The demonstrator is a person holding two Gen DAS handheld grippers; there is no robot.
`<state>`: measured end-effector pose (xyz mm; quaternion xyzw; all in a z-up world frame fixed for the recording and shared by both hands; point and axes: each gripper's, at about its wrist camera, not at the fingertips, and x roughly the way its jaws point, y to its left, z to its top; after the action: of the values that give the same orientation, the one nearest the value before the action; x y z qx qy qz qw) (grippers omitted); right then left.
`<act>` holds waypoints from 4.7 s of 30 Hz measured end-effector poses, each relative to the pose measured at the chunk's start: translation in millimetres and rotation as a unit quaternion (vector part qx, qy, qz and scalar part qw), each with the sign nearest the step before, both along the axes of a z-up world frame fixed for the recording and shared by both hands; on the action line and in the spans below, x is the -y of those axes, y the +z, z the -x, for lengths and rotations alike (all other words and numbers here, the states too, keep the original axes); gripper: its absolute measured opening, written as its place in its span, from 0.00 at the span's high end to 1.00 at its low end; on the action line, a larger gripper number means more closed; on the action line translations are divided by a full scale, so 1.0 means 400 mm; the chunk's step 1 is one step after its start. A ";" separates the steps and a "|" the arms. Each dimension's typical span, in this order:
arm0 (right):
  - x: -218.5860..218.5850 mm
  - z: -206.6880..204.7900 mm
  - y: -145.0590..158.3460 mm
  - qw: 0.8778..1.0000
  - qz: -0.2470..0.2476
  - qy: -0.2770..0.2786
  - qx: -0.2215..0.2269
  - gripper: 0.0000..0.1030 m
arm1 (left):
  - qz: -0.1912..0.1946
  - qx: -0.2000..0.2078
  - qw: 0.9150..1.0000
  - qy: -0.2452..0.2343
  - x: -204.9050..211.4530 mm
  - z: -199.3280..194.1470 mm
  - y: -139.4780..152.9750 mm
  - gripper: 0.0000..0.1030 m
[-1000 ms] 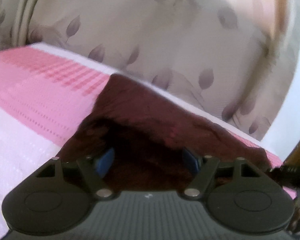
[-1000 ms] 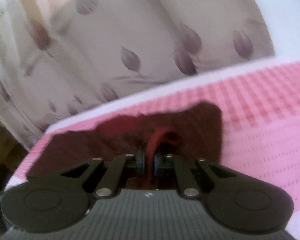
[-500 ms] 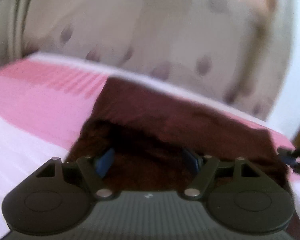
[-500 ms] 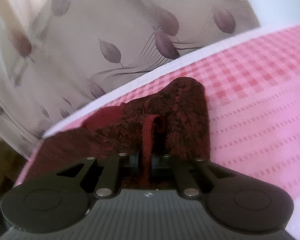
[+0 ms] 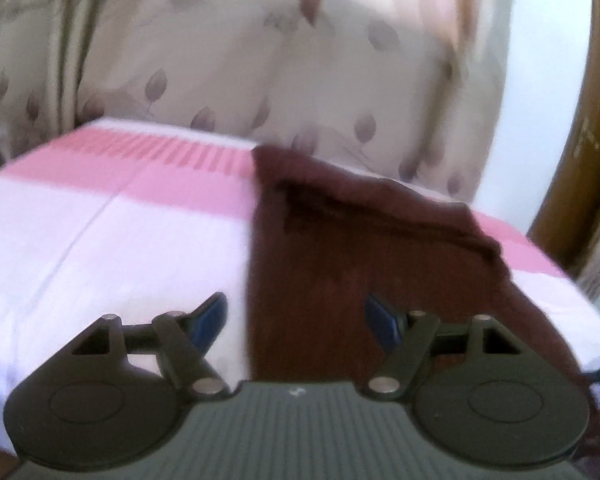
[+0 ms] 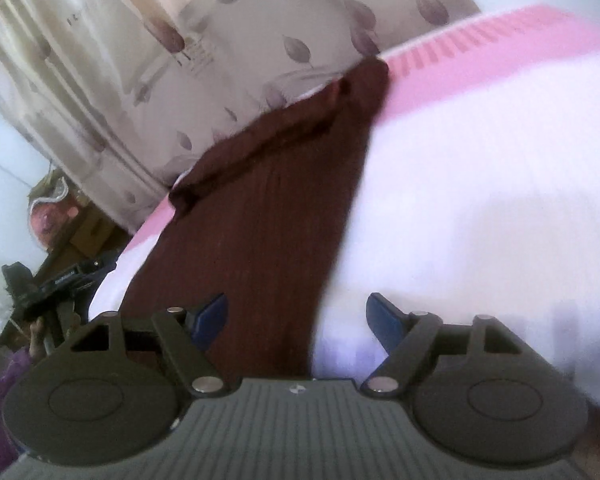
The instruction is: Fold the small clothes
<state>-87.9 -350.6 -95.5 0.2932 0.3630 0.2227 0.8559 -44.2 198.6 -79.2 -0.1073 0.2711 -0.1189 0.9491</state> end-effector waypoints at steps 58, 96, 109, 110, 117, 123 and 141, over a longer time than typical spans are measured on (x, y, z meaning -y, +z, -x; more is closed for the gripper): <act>-0.037 0.073 -0.010 0.998 -0.040 0.051 -0.016 0.85 | 0.030 -0.064 0.994 -0.078 0.012 0.123 -0.026 0.90; 0.115 -0.371 0.226 0.982 -0.182 -0.011 0.051 0.86 | 0.098 0.008 0.994 -0.039 0.093 -0.323 0.230 0.89; 0.125 -0.724 0.052 0.979 -0.194 -0.064 -0.020 0.86 | 0.075 -0.049 0.996 0.012 0.114 -0.694 0.080 0.89; 0.124 -0.740 0.038 0.978 -0.197 -0.067 -0.023 0.86 | 0.076 -0.051 0.996 0.015 0.114 -0.709 0.073 0.89; 0.131 -0.825 -0.057 0.965 -0.234 -0.109 -0.050 0.82 | 0.089 -0.061 0.994 0.005 0.117 -0.766 0.059 0.86; 0.178 -0.798 -0.108 0.917 -0.350 -0.191 -0.012 0.19 | 0.159 -0.042 0.986 0.022 0.079 -0.757 0.071 0.14; -0.005 -0.533 0.079 0.989 0.079 -0.032 0.122 0.23 | -0.084 -0.033 0.996 -0.016 0.101 -0.621 0.072 0.07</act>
<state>125.4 -348.6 -63.7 0.2073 0.2626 0.1996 0.9210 204.2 158.4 -50.4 -0.0271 0.3134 -0.1076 0.9431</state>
